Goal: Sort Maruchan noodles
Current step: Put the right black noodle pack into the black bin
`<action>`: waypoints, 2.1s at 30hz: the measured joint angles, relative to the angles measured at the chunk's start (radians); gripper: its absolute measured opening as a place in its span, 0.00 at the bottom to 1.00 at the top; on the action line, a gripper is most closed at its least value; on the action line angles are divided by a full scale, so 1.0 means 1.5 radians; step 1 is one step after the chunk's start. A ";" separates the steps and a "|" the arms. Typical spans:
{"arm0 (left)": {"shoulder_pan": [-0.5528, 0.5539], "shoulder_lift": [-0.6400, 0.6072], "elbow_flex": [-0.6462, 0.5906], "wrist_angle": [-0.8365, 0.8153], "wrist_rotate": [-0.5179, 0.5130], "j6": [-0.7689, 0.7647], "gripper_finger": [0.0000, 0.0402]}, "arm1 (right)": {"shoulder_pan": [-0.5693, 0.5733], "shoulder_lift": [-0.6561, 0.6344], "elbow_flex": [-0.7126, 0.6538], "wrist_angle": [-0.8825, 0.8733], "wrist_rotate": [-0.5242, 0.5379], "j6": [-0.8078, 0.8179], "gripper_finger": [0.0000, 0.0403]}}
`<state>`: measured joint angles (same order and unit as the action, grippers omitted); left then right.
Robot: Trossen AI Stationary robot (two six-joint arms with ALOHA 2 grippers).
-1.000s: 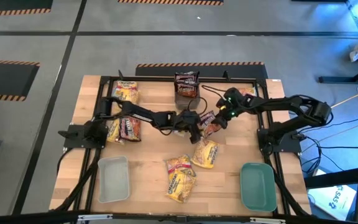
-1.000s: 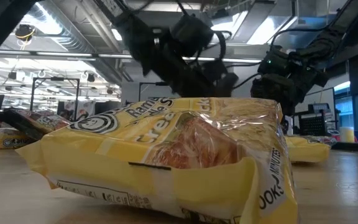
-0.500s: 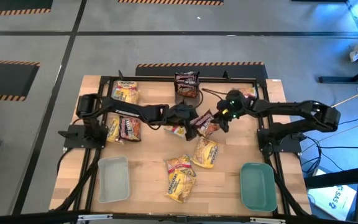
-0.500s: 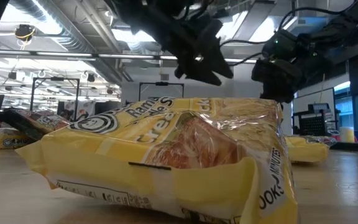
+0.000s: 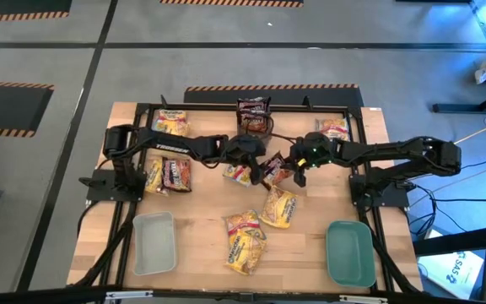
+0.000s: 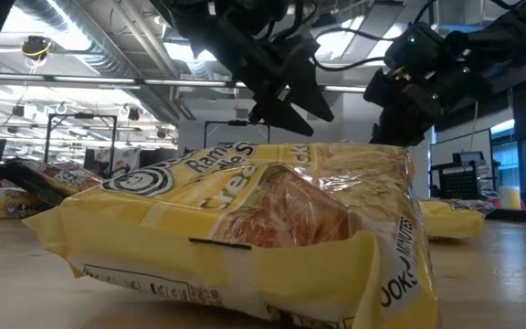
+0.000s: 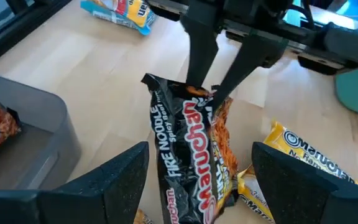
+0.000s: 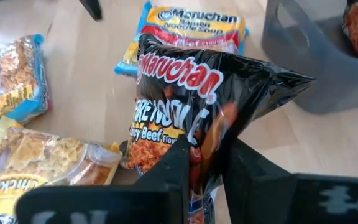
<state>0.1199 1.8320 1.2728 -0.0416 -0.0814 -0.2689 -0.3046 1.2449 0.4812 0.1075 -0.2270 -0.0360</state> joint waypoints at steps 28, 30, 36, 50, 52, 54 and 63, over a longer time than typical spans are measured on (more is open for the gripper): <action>0.009 0.072 -0.001 0.031 0.136 0.017 0.50 | 0.034 0.001 0.041 0.040 0.011 -0.027 0.13; 0.009 0.072 -0.001 0.031 0.137 0.029 0.44 | 0.034 0.001 0.041 0.041 0.009 -0.007 0.13; 0.009 0.072 -0.001 0.031 0.132 0.059 0.34 | 0.034 0.000 0.045 0.035 0.007 0.072 0.23; 0.010 -0.101 0.001 -0.093 -0.005 0.302 0.33 | 0.129 -0.133 0.150 -0.346 0.062 0.162 0.51; 0.019 -0.120 0.000 -0.092 -0.045 0.392 0.34 | 0.178 -0.150 0.142 -0.344 0.111 0.177 0.51; 0.038 -0.130 0.002 -0.073 -0.064 0.464 0.35 | 0.221 -0.160 0.130 -0.308 0.145 0.183 0.51; 0.155 -0.089 0.131 -0.223 -0.075 0.495 0.35 | 0.349 -0.150 0.024 -0.074 0.245 0.216 0.51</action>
<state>0.3518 1.6990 1.4686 -0.3765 -0.1941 0.4741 0.2187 1.0197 0.5168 -0.0030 0.1400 0.2878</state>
